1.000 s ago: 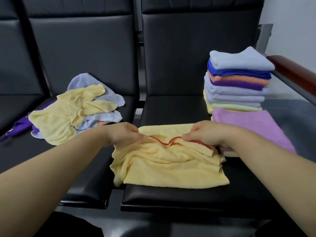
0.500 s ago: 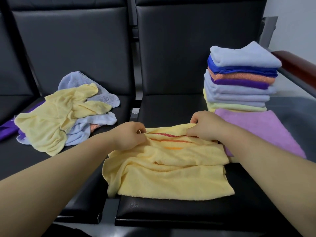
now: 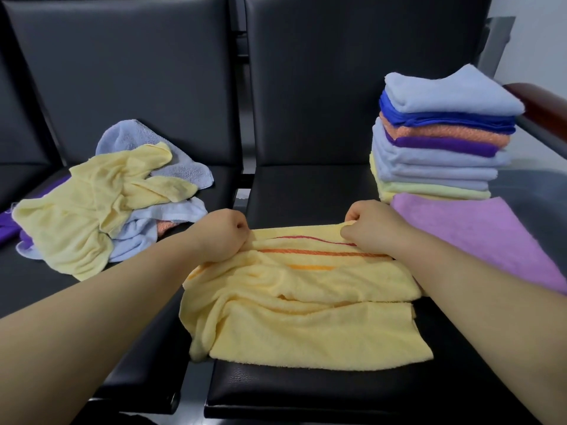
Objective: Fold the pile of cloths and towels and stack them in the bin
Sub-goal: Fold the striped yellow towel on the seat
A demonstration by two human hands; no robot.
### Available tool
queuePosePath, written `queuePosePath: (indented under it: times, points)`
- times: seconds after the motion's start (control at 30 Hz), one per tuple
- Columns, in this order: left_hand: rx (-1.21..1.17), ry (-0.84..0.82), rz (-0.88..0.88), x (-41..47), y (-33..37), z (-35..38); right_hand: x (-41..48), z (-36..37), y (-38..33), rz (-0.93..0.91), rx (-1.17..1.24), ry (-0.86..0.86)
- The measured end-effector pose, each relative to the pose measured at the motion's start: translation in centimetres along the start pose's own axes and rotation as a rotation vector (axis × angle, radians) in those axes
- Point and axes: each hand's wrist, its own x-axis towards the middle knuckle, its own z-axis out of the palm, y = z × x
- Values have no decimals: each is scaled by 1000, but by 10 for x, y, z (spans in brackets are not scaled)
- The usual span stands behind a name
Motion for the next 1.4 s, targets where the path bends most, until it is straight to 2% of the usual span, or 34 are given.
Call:
queuePosePath:
  times: [0.2,0.47,0.7,0.8,0.93,1.1,1.4]
  points:
    - [-23,-12,54,-1,9,5,2,1,-2,28,-42,5]
    - [2,11,21,8,8,6,10,9,3,73,-64,20]
    - [40,-83,-35,11,10,-2,12,16,-6,112,-195,-23]
    - [16,-9,16,10,13,-3,9,16,-6,105,-276,-24]
    - [-36,65,92,-4,15,-16,-1,8,-4,-16,-270,83]
    - [90,116,150,-31,8,-42,-14,-13,-7,-57,-258,203]
    - [142,202,129,-67,-11,-62,-45,-27,4,-6,-160,175]
